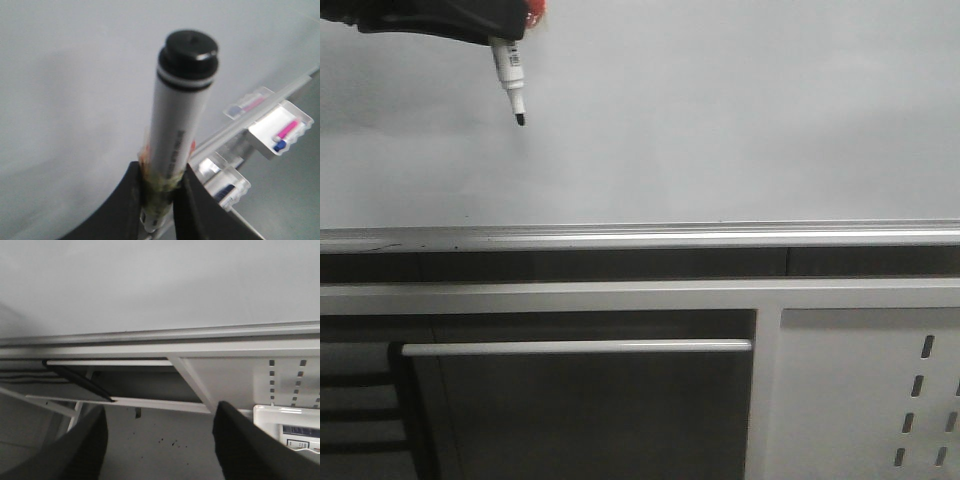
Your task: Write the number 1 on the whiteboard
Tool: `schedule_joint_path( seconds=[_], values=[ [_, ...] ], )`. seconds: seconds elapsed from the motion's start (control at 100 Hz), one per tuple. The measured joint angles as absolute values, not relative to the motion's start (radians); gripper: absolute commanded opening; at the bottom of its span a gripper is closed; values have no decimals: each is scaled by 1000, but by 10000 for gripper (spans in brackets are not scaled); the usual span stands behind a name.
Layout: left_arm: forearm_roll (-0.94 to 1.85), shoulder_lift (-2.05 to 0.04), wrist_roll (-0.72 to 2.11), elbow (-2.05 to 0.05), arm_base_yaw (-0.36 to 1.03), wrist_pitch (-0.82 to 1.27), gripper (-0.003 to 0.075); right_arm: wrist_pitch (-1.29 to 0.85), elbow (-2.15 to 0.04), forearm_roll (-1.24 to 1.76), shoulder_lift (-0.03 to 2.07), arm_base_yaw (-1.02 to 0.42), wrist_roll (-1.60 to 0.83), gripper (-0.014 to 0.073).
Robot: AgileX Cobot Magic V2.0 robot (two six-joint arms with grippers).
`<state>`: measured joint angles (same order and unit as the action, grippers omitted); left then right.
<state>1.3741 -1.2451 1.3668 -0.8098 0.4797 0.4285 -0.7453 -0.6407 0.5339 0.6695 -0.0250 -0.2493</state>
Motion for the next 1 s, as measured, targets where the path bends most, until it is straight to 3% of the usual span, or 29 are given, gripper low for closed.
schedule_joint_path(
  seconds=[0.35,0.56,0.7,1.0],
  values=[
    [955,-1244,1181,-810,693,590,-20,-1047,-816,868,889,-24,-645,417],
    [843,-1298,1107,-837,745,624,-20,-1201,-1012,886,1067,-141,-677,407],
    [816,-1338,1094,-882,745,664,-20,-1221,-1111,856,1150,-263,-679,339],
    [784,-1347,1092,-912,745,697,-20,-1222,-1217,780,1256,-388,-678,335]
  ],
)
